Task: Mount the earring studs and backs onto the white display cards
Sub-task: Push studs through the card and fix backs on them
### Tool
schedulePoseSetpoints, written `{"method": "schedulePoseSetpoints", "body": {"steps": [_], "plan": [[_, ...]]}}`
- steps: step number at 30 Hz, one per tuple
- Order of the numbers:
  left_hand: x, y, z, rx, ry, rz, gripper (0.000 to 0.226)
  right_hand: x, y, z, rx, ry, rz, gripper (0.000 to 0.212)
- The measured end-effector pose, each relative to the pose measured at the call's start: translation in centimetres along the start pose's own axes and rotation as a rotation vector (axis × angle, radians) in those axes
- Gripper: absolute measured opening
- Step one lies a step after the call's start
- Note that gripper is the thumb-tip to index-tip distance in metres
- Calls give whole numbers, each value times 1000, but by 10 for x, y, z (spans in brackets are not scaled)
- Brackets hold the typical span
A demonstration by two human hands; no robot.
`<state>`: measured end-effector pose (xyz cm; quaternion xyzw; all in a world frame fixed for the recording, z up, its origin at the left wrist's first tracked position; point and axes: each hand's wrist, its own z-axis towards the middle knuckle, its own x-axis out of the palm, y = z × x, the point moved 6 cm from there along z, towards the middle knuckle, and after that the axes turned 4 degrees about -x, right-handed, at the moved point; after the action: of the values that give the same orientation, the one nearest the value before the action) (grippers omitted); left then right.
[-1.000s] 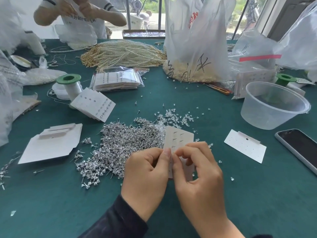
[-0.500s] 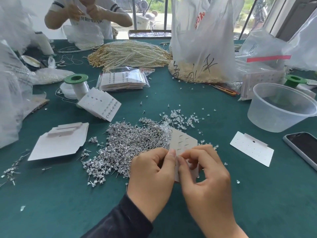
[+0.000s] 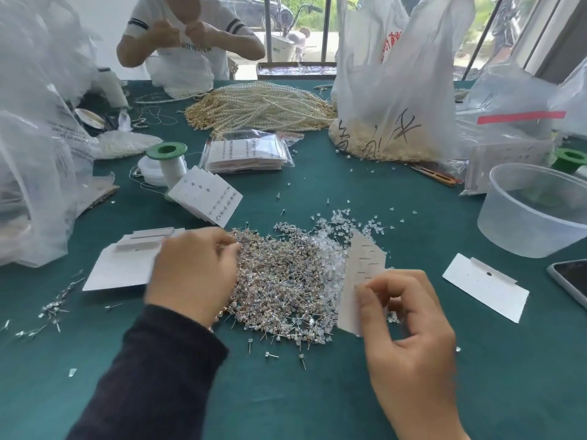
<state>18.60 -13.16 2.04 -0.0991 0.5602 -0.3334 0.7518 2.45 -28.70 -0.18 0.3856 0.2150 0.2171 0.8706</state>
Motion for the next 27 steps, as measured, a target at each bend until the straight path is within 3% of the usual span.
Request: {"method": "schedulePoseSetpoints", "body": {"steps": [3, 7, 12, 16, 21, 25, 27], "plan": [[-6, 41, 14, -227, -17, 153, 11, -2, -11, 0, 151, -17, 77, 6], [4, 60, 17, -330, 94, 233, 11, -3, -16, 0, 256, -30, 188, 1], [14, 65, 20, -341, 133, 267, 8, -4, -14, 1, 296, -45, 290, 11], [18, 70, 19, -374, 163, 250, 6, -3, -15, 2, 352, -67, 400, 3], [21, 71, 16, -393, 216, 211, 13, -1, -21, -1, 510, -55, 565, 10], [8, 50, 17, -262, 69, 91, 11, 7, -27, -5, 730, 45, 819, 8], [0, 27, 13, -159, 3, -99, 10, 11, -27, -7, 844, 102, 956, 25]]}}
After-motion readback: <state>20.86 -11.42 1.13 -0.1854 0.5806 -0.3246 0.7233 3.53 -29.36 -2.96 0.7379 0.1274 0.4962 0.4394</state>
